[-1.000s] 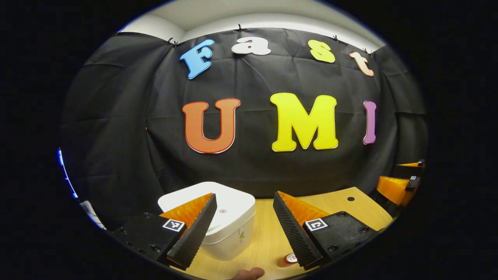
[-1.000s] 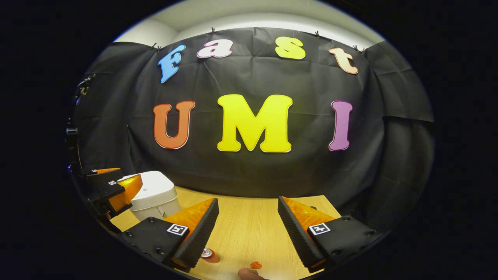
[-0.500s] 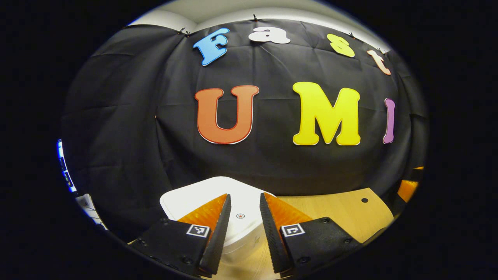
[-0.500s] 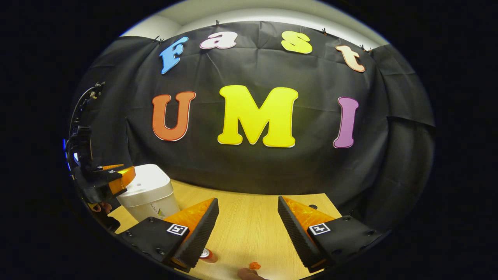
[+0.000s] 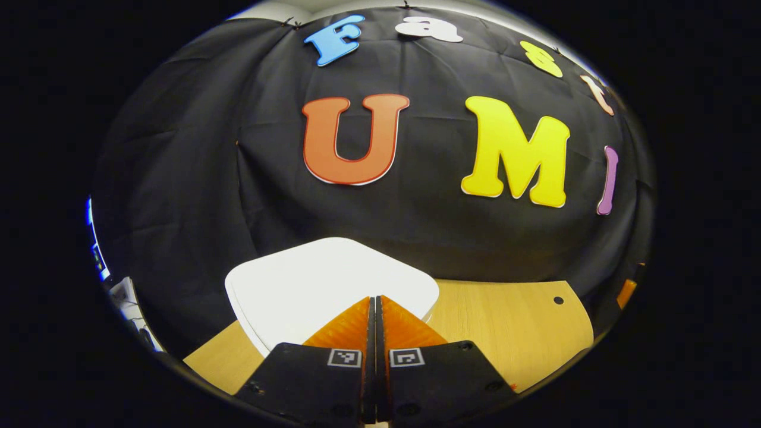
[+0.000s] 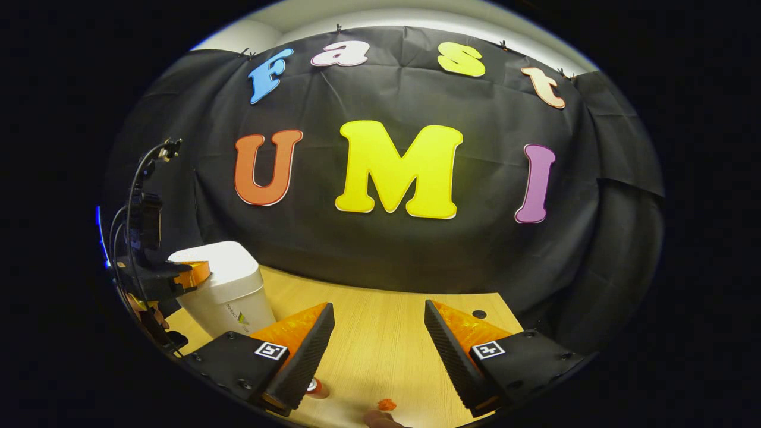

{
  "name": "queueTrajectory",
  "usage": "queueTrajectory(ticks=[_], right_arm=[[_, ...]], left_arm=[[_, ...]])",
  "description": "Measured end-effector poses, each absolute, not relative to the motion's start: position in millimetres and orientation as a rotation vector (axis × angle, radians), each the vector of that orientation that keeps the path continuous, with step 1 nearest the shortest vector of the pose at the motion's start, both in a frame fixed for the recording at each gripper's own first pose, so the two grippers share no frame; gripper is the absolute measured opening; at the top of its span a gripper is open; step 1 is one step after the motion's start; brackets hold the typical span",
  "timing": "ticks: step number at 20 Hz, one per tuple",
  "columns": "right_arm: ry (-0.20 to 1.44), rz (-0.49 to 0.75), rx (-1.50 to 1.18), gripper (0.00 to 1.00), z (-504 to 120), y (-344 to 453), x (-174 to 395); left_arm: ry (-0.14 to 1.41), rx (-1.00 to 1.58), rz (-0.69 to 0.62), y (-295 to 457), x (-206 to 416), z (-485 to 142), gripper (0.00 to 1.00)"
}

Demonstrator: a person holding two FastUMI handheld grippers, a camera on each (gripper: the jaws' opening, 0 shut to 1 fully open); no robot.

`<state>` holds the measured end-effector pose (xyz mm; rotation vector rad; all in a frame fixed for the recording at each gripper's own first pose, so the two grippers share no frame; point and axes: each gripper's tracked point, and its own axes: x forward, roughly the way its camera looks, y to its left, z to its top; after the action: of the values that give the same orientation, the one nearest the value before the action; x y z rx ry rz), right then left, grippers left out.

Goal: Press the lid of the desktop garbage bin to open it, pick up the crumpled paper on the desktop and throw it into the bin, then pick up the pop can on the desktop and drop it into the bin, and finally close the garbage bin lid.

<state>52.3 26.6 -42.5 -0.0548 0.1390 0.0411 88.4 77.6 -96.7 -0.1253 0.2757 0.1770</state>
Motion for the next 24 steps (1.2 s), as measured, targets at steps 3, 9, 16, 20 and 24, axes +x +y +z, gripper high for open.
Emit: queueTrajectory(ticks=[3, 9, 16, 20, 24], right_arm=[[0.148, 0.051, -0.054, 0.96, -46, 29, 54], [0.16, 0.076, -0.059, 0.96, -50, 33, 53], [0.147, 0.087, -0.05, 0.96, -48, 27, 43], [0.15, 0.096, -0.05, 0.96, -50, 23, 35], [0.153, 0.099, -0.036, 0.96, -54, 17, 28]], left_arm=[[0.301, -0.098, 0.194, 81, 90, -101, 0.03], [0.335, -0.062, 0.228, 81, 92, -102, 0.03], [0.343, -0.099, 0.263, 84, 87, -90, 0.03], [0.277, -0.059, 0.274, 83, 78, -60, 0.04], [0.212, -0.025, 0.26, 72, 65, -36, 0.24]])
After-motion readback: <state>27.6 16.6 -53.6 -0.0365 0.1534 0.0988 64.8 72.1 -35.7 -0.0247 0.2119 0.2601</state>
